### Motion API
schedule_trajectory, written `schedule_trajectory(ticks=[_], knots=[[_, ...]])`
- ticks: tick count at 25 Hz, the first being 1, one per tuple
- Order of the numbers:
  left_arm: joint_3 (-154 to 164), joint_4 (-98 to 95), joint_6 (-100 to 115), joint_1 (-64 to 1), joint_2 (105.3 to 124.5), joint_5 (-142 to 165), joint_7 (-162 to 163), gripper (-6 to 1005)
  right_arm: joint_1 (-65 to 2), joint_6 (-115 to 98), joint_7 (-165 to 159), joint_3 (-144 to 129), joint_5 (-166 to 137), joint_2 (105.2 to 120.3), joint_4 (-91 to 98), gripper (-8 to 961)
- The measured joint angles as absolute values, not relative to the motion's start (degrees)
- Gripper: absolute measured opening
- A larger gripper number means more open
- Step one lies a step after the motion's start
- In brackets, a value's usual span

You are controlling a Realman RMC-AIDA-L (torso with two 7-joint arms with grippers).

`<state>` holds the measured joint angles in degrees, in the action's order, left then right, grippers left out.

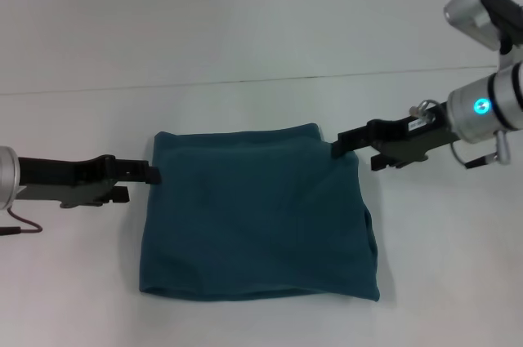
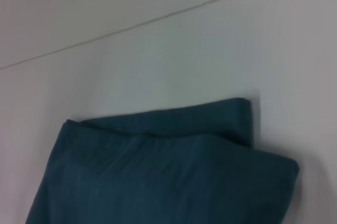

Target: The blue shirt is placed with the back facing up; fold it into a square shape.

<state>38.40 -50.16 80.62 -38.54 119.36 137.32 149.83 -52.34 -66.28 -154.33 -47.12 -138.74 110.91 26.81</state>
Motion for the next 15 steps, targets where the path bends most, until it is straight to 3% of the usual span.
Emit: schedule_trajectory(ticks=[7, 15], knots=[[38.5, -50.2, 79.9, -38.5, 119.84, 136.6, 149.6, 755, -51.9, -62.1, -154.5, -46.4, -138.3, 112.63, 24.9, 863], [38.6, -49.8, 78.8, -38.5, 120.52, 136.6, 149.4, 755, -51.2, -57.7, -154.0, -45.1, -133.3, 113.36, 22.8, 860]])
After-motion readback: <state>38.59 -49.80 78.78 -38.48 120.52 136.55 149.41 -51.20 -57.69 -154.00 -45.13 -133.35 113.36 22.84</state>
